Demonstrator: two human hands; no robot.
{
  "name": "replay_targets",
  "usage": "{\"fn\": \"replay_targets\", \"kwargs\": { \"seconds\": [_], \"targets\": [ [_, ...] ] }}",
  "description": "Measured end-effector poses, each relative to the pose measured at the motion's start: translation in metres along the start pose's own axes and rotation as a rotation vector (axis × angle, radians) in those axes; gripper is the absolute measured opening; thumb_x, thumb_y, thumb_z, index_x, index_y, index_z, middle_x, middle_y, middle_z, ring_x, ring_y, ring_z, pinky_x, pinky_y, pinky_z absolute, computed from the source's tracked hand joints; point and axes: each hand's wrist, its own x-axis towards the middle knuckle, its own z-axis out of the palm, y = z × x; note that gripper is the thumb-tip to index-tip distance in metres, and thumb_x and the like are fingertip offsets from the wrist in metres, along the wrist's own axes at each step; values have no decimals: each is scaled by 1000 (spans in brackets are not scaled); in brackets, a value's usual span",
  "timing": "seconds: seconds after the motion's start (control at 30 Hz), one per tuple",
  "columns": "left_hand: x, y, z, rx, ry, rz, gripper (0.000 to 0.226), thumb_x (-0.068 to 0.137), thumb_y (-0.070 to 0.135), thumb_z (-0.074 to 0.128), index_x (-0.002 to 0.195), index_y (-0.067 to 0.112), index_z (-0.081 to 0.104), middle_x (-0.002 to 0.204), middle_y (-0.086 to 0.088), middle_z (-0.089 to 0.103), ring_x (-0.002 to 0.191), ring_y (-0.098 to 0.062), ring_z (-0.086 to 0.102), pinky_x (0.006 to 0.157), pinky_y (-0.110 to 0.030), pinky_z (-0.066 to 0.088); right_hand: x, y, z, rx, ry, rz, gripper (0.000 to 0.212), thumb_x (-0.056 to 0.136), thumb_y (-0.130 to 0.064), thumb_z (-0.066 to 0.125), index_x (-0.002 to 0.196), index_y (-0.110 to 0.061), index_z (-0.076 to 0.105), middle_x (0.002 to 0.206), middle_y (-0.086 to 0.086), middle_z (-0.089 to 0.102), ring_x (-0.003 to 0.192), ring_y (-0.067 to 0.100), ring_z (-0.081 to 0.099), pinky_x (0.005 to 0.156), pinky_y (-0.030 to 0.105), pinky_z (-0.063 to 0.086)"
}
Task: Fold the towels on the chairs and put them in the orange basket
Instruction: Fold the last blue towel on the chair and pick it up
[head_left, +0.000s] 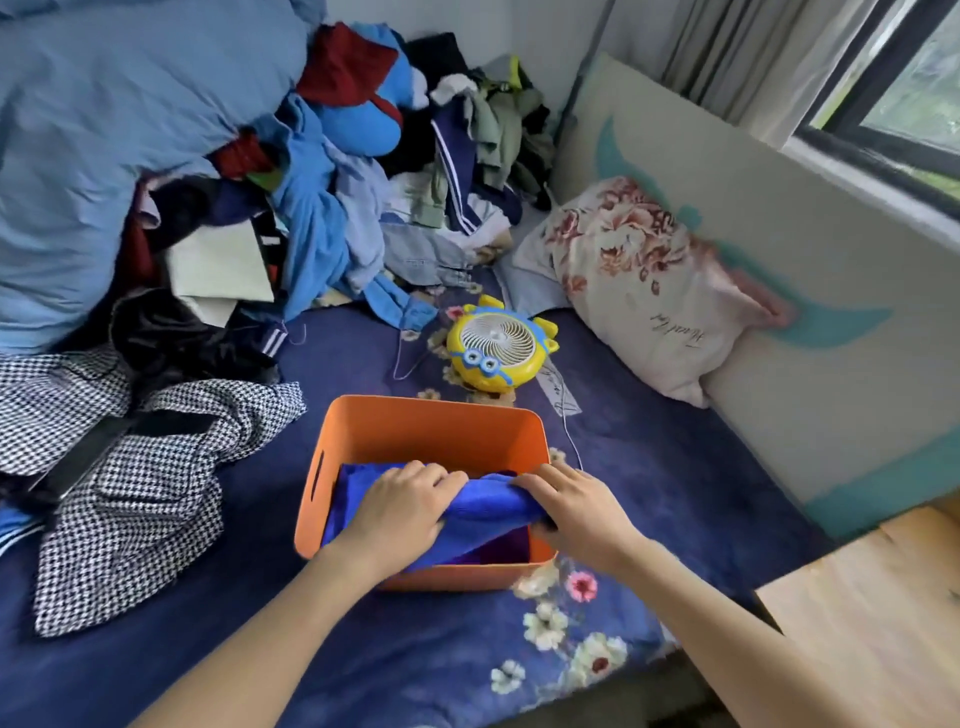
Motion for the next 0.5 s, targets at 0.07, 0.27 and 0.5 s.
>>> {"fn": "replay_targets", "kwargs": {
  "seconds": [0.07,0.27,0.5],
  "targets": [
    [27,-22,11,6,-47,-10,46,45,17,54,91,24,49,65,8,62,54,-15,61,42,-23,50,22,22,15,-6,-28,3,59,44,-26,69,101,-23,51,73,-7,63,65,16,62,49,17,45],
    [94,-65,50,-124,-298,-162,44,75,6,48,117,16,57,106,-3,62,98,-27,59,79,-35,50,66,74,63,15,-217,125,48,42,-27,72,89,-23,67,68,-9,61,60,13,62,41,16,42],
    [144,-88,120,-230,-409,-284,51,82,7,50,131,19,45,124,-3,53,112,-26,49,89,-35,41,91,127,114,-3,-389,142,47,37,-24,81,82,-21,66,71,-6,65,60,17,63,42,19,44]
  ]
}}
